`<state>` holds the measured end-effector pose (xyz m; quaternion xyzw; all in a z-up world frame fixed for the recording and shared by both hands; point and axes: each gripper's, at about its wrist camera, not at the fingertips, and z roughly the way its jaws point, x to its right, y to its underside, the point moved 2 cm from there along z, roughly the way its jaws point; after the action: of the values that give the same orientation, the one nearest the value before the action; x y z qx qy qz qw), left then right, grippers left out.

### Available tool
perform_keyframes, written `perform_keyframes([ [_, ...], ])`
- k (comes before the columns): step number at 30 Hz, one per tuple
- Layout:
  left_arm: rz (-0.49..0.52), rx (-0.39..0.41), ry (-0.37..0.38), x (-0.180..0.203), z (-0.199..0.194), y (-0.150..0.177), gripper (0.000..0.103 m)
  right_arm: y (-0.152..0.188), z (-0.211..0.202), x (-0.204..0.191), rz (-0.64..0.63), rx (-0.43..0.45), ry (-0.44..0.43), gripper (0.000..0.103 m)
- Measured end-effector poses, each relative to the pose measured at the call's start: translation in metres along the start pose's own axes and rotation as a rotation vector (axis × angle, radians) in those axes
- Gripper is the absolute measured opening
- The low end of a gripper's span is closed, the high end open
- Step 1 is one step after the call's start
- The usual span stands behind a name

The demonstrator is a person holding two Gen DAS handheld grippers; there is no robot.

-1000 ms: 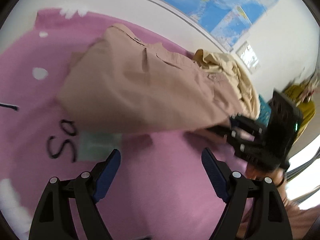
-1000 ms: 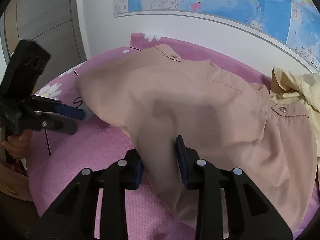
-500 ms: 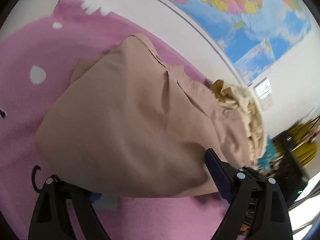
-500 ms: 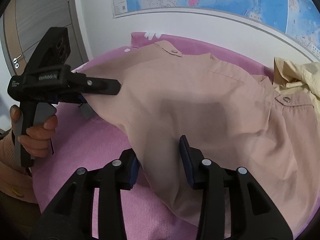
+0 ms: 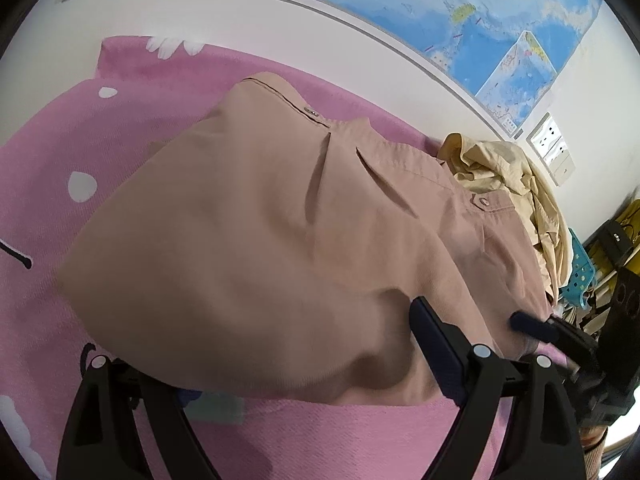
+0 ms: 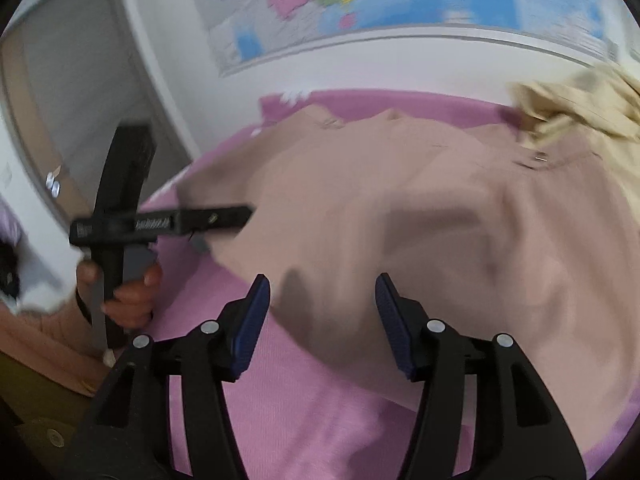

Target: Fold large clothes

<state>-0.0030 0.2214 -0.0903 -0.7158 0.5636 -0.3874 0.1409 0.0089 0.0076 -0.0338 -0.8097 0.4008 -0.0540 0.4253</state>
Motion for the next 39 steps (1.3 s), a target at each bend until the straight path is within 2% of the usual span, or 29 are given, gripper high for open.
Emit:
perform_keyframes([
  [7, 0.012, 0.000, -0.028, 0.003, 0.003, -0.002, 0.085, 0.006, -0.002, 0.042, 0.116, -0.005, 0.107, 0.054],
  [11, 0.038, -0.011, -0.071, 0.005, 0.008, -0.005, 0.085, 0.006, 0.007, 0.049, 0.112, -0.024, 0.162, 0.054],
  [14, 0.085, -0.038, -0.114, 0.005, -0.001, -0.003, 0.085, 0.002, -0.012, 0.053, 0.111, 0.018, 0.168, 0.054],
  [16, 0.163, -0.013, -0.115, 0.006, -0.016, 0.002, 0.085, 0.000, -0.034, 0.063, 0.136, 0.073, 0.184, 0.055],
  [18, 0.223, 0.004, -0.122, 0.004, -0.031, 0.008, 0.085, 0.006, -0.057, 0.083, 0.186, 0.114, 0.256, 0.057],
  [23, 0.293, 0.102, -0.203, -0.004, -0.070, 0.004, 0.085, 0.034, -0.086, 0.135, 0.341, 0.132, 0.371, 0.063],
  [25, 0.291, 0.158, -0.202, -0.005, -0.081, -0.006, 0.085, 0.044, -0.084, 0.148, 0.383, 0.114, 0.357, 0.063],
  [26, 0.296, 0.170, -0.204, -0.005, -0.080, -0.012, 0.085, 0.046, -0.078, 0.151, 0.393, 0.101, 0.336, 0.061],
  [27, 0.302, 0.171, -0.223, -0.004, -0.077, -0.017, 0.085, 0.047, -0.075, 0.153, 0.394, 0.097, 0.313, 0.054],
  [28, 0.312, 0.167, -0.251, -0.003, -0.068, -0.025, 0.085, 0.046, -0.070, 0.151, 0.386, 0.093, 0.280, 0.034],
  [29, 0.323, 0.150, -0.256, -0.003, -0.058, -0.033, 0.085, 0.041, -0.068, 0.149, 0.366, 0.091, 0.285, 0.019],
  [31, 0.323, 0.109, -0.262, -0.004, -0.036, -0.047, 0.083, 0.029, -0.074, 0.150, 0.349, 0.127, 0.274, 0.007],
  [33, 0.328, 0.087, -0.275, -0.006, -0.020, -0.056, 0.077, 0.019, -0.085, 0.161, 0.388, 0.175, 0.282, 0.004],
  [34, 0.332, 0.063, -0.294, -0.008, -0.008, -0.063, 0.075, 0.015, -0.085, 0.167, 0.386, 0.164, 0.309, 0.004],
  [35, 0.326, 0.045, -0.302, -0.009, -0.003, -0.065, 0.075, 0.015, -0.080, 0.171, 0.395, 0.130, 0.300, 0.005],
  [36, 0.318, 0.026, -0.309, -0.012, 0.003, -0.068, 0.075, 0.016, -0.071, 0.174, 0.399, 0.058, 0.290, 0.006],
  [37, 0.315, 0.007, -0.304, -0.014, 0.009, -0.072, 0.075, 0.016, -0.069, 0.175, 0.390, 0.038, 0.310, 0.015],
  [39, 0.318, -0.008, -0.275, -0.015, 0.013, -0.076, 0.075, 0.012, -0.076, 0.166, 0.353, 0.071, 0.331, 0.037],
])
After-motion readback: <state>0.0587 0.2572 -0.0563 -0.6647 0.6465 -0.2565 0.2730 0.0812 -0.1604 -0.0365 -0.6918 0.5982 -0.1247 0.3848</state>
